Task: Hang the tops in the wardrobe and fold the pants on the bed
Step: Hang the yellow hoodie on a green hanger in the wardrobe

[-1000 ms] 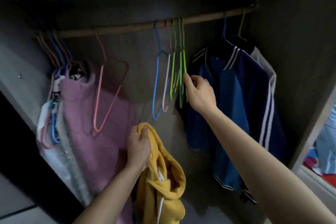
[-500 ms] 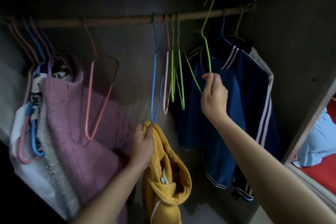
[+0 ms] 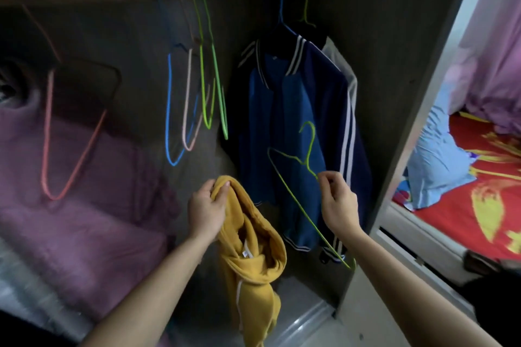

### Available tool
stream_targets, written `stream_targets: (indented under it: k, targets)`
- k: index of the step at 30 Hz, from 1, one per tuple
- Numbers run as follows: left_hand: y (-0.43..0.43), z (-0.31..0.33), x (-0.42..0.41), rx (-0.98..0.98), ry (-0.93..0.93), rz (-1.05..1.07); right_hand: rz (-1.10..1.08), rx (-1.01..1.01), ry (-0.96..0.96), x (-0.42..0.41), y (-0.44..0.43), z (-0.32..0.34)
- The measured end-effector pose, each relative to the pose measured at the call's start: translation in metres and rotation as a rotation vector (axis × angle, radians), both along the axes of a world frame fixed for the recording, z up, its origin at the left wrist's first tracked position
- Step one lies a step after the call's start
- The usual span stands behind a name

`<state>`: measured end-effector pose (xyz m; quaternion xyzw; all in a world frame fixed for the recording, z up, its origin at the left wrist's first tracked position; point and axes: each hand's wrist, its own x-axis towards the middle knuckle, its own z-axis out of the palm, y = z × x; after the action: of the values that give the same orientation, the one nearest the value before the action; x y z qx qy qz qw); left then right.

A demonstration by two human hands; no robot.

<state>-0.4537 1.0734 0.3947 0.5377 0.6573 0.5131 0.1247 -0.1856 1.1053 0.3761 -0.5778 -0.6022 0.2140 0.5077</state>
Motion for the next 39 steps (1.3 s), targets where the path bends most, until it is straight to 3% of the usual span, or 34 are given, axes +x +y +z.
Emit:
stream_targets:
  k: [4, 9, 14, 18, 23, 28, 31, 35, 39]
  targets:
    - [0.010, -0.009, 0.004, -0.030, 0.088, 0.001, 0.072, 0.034, -0.089, 0.028, -0.027, -0.021]
    - [0.025, -0.012, 0.013, -0.095, 0.084, 0.020, 0.101, 0.061, 0.015, 0.051, -0.057, -0.050]
    - [0.038, -0.003, 0.020, -0.096, 0.100, 0.030, 0.238, -0.051, 0.016, 0.051, -0.076, -0.055]
    - [0.044, 0.004, 0.019, -0.101, 0.084, 0.047, 0.314, -0.008, -0.065, 0.048, -0.085, -0.050]
    - [0.050, 0.007, 0.011, -0.062, 0.048, 0.075, 0.213, 0.104, -0.115, 0.056, -0.090, -0.055]
    - [0.051, 0.015, 0.019, 0.002, 0.081, 0.026, 0.347, 0.073, -0.314, 0.034, -0.081, -0.054]
    - [0.046, 0.026, 0.029, 0.051, 0.101, -0.007, 0.293, 0.009, -0.244, 0.007, -0.070, -0.047]
    - [0.033, 0.039, 0.036, 0.091, 0.126, -0.085, 0.301, -0.245, -0.200, -0.020, -0.047, -0.017]
    - [0.019, 0.050, 0.035, 0.104, 0.102, -0.165, 0.301, -0.035, -0.021, -0.034, -0.043, -0.003]
